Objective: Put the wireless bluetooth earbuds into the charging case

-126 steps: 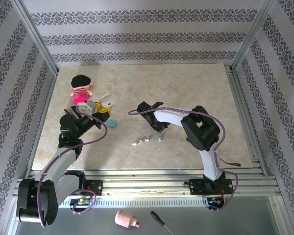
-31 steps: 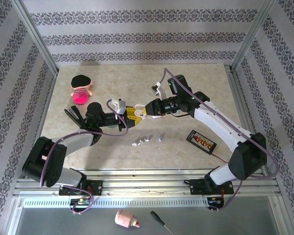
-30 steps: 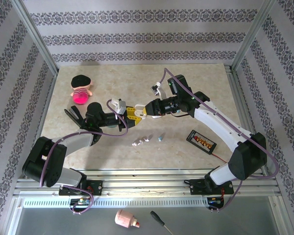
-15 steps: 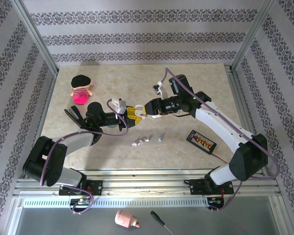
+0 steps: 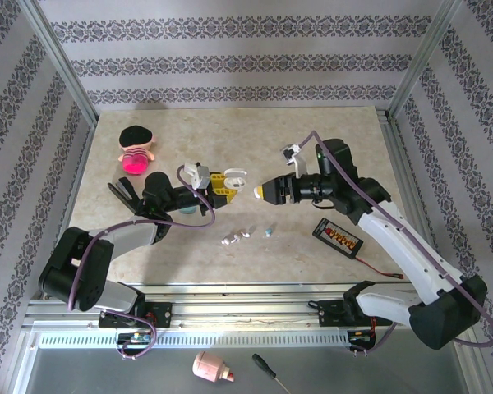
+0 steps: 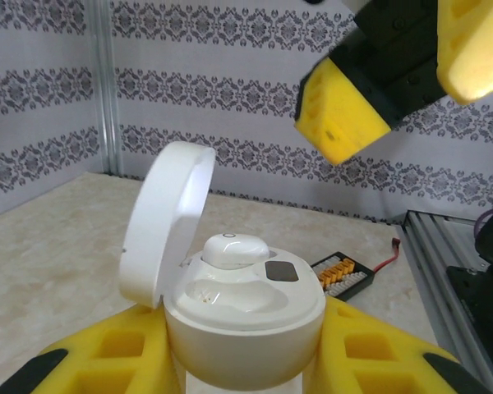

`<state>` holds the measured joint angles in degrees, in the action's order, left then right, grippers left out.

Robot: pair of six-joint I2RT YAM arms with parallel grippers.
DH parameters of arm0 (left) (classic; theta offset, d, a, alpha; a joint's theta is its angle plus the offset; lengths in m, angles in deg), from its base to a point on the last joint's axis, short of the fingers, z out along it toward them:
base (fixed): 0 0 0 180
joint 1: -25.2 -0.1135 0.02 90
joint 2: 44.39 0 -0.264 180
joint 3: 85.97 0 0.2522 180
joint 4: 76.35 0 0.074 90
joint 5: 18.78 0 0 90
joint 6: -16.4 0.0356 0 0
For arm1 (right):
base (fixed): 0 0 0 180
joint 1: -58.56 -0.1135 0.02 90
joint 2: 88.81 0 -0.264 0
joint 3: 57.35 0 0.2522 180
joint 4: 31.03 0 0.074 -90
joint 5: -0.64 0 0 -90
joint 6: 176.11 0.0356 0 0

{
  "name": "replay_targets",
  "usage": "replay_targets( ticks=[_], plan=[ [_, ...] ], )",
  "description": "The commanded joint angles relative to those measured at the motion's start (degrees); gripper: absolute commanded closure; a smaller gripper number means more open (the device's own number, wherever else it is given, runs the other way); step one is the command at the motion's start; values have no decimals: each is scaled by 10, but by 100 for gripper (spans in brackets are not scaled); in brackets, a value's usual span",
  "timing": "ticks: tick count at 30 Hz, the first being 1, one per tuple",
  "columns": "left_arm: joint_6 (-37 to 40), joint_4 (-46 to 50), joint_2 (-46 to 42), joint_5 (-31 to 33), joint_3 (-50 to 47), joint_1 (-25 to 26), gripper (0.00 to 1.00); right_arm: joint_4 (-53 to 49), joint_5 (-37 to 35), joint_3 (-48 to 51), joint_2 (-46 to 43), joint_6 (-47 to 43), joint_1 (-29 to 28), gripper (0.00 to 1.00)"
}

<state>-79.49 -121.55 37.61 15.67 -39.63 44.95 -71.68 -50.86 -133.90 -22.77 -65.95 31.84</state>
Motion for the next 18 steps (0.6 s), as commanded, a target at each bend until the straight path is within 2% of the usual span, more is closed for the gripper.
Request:
replay_targets(
  ticks=[1, 8, 13, 16, 18],
  plan=[
    [-18, -85, 14, 19, -13, -13, 78, 14, -45, 29, -7, -17, 4, 35],
    [9, -105, 4, 100, -37, -31, 78, 46, -154, 73, 8, 6, -38, 35],
    [4, -157, 20, 173, -60, -58, 79, 109, -169, 111, 40, 30, -95, 38],
    [-35, -222, 47, 184, -64, -85, 79, 156, -179, 135, 67, 57, -133, 40],
    [-47, -225, 58, 182, -56, -100, 80, 172, -187, 137, 93, 68, -157, 41]
  ],
)
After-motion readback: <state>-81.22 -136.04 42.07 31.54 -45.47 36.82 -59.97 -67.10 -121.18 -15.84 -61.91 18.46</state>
